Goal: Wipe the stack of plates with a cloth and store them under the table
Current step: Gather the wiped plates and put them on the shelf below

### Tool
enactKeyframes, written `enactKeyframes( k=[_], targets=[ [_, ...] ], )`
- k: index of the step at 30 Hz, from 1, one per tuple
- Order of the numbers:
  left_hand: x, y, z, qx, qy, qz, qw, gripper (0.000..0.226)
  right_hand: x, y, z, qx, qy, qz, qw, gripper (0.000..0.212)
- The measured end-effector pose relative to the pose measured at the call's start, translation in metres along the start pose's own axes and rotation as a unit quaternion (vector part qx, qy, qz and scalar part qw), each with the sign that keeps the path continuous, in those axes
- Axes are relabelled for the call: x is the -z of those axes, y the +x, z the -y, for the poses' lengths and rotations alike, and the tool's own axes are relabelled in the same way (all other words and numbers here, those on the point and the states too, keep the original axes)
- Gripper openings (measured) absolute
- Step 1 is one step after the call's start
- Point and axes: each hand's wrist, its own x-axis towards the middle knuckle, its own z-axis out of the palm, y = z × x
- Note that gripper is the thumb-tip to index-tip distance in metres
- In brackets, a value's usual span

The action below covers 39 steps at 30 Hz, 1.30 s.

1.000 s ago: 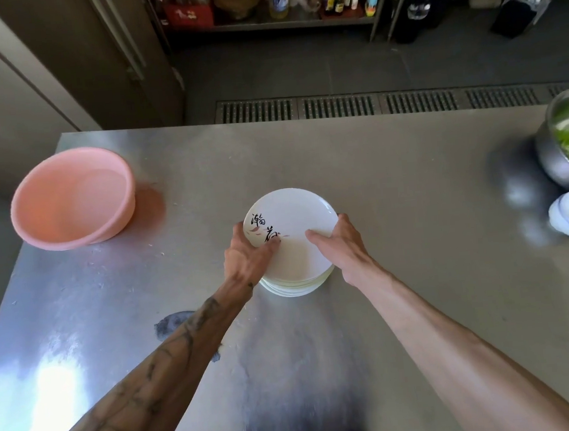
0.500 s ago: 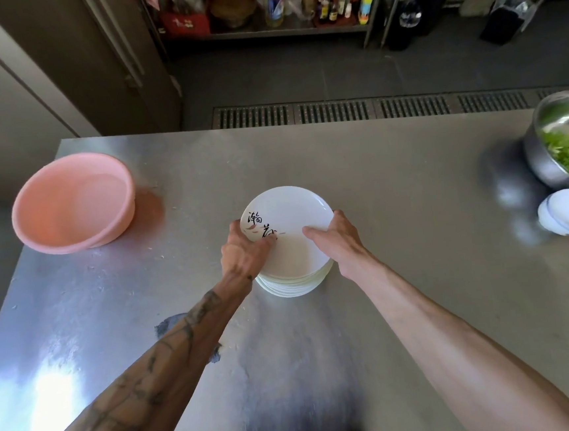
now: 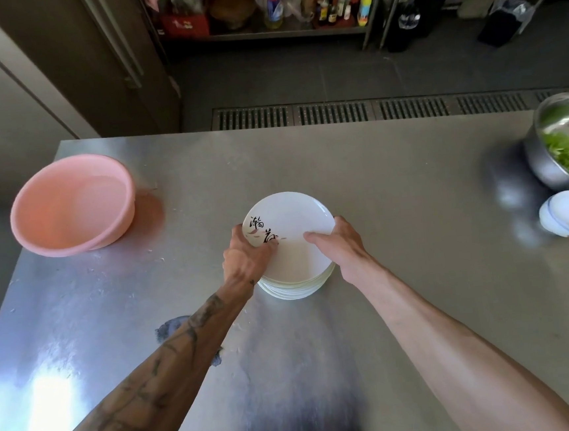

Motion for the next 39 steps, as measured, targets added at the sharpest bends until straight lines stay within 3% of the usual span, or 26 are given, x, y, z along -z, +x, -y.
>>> enactKeyframes(
  k=[9,26,32,39],
  targets=[
    [0.002,0.01,0.004,-0.014,0.015,-0.011,1.0,0.062,0.0,0.001,-0.008,-0.009,0.035,0.005,0.999,0.044],
    [0.009,0.0,0.014,-0.041,-0.007,-0.012,0.999,0.079,-0.01,0.001,-0.012,0.006,0.067,0.004,0.998,0.05],
    [0.011,-0.008,0.018,-0.023,-0.08,-0.012,0.996,0.067,-0.012,0.003,-0.006,0.032,0.07,0.013,0.997,0.054],
    [0.014,-0.013,0.019,-0.039,-0.073,-0.022,0.996,0.067,-0.014,-0.001,-0.008,0.039,0.099,0.013,0.994,0.047]
  ],
)
